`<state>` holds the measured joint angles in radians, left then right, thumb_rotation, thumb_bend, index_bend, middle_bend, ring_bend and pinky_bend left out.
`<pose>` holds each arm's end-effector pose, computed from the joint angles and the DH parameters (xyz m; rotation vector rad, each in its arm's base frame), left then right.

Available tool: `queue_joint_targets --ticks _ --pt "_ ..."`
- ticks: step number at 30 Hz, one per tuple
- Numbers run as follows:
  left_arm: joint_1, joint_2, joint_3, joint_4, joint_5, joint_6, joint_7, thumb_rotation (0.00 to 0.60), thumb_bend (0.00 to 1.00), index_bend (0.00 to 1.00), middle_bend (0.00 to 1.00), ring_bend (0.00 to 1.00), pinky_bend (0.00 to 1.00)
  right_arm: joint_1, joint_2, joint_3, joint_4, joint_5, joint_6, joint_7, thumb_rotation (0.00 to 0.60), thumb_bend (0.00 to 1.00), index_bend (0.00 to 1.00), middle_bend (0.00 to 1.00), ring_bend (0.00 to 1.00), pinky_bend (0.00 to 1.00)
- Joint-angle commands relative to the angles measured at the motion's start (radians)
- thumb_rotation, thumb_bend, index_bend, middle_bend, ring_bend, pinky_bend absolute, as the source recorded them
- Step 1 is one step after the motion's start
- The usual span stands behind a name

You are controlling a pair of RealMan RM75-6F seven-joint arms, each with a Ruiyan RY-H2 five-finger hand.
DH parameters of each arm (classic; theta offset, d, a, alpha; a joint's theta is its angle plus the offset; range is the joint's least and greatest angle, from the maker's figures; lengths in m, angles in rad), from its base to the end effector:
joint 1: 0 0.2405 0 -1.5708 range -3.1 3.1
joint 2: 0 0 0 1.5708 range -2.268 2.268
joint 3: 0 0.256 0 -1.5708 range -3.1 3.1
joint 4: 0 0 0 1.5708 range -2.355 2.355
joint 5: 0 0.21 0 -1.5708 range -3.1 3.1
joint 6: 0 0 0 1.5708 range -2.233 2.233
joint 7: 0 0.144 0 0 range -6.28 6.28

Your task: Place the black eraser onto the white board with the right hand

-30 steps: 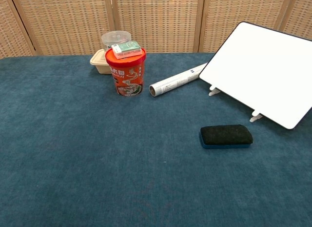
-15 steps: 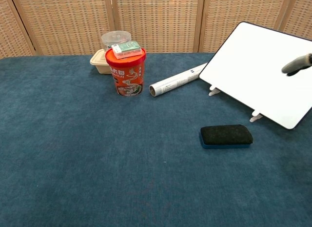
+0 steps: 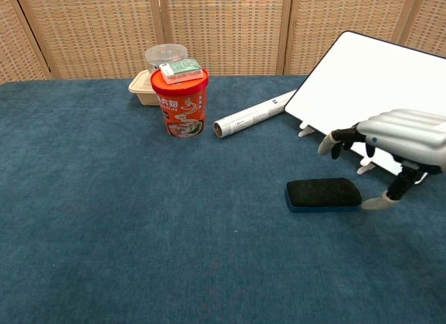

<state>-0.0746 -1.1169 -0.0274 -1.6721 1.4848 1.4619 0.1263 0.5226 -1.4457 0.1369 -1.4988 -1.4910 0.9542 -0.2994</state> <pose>-0.3058 0.1720 0.1488 -1.4221 -0.8981 -0.8128 -0.1980 -0.2939 0.0053 2.0026 -0.7592 0.8648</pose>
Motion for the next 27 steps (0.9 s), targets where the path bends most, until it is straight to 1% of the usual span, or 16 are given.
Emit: queue_joint_targets --ticks 1,4,8,14,19,21,23,25,27 --pt "-0.001 0.002 0.000 0.001 -0.002 -0.001 -0.005 0.600 0.00 0.00 0.00 0.00 0.00 0.033 -0.080 0.002 0.043 0.049 -0.027 -0.097 0.600 0.00 0.24 0.31 0.29 0.38" --pt "-0.002 0.004 -0.001 0.002 -0.003 -0.003 -0.010 0.600 0.00 0.00 0.00 0.00 0.00 0.043 -0.117 0.000 0.064 0.075 -0.028 -0.147 0.600 0.01 0.26 0.33 0.30 0.39" --pt "-0.005 0.005 0.001 0.003 -0.004 -0.009 -0.011 0.600 0.00 0.00 0.00 0.00 0.00 0.053 -0.155 -0.002 0.077 0.106 -0.026 -0.177 0.600 0.04 0.27 0.34 0.31 0.39" --pt "-0.003 0.005 0.002 0.003 -0.003 -0.005 -0.015 0.600 0.00 0.00 0.00 0.00 0.00 0.068 -0.193 -0.002 0.105 0.122 -0.015 -0.213 0.600 0.10 0.27 0.36 0.34 0.41" --pt "-0.004 0.007 0.002 0.002 -0.004 -0.006 -0.018 0.600 0.00 0.00 0.00 0.00 0.00 0.083 -0.202 0.004 0.117 0.144 -0.012 -0.232 0.600 0.14 0.29 0.39 0.37 0.43" --pt "-0.005 0.007 0.002 0.003 -0.005 -0.008 -0.018 0.600 0.00 0.00 0.00 0.00 0.00 0.087 -0.201 0.006 0.119 0.153 -0.010 -0.236 0.600 0.17 0.32 0.43 0.40 0.45" --pt "-0.006 0.007 0.002 0.001 -0.005 -0.007 -0.017 0.600 0.00 0.00 0.00 0.00 0.00 0.090 -0.200 0.007 0.123 0.160 -0.007 -0.238 0.600 0.20 0.39 0.49 0.46 0.49" --pt "-0.006 0.007 0.002 0.001 -0.005 -0.007 -0.017 0.600 0.00 0.00 0.00 0.00 0.00 0.093 -0.201 0.007 0.128 0.165 -0.005 -0.238 0.600 0.22 0.45 0.54 0.50 0.52" --pt "-0.007 0.007 0.002 0.000 -0.005 -0.007 -0.014 0.600 0.00 0.00 0.00 0.00 0.00 0.095 -0.203 0.003 0.133 0.167 -0.002 -0.237 0.600 0.24 0.48 0.57 0.52 0.52"
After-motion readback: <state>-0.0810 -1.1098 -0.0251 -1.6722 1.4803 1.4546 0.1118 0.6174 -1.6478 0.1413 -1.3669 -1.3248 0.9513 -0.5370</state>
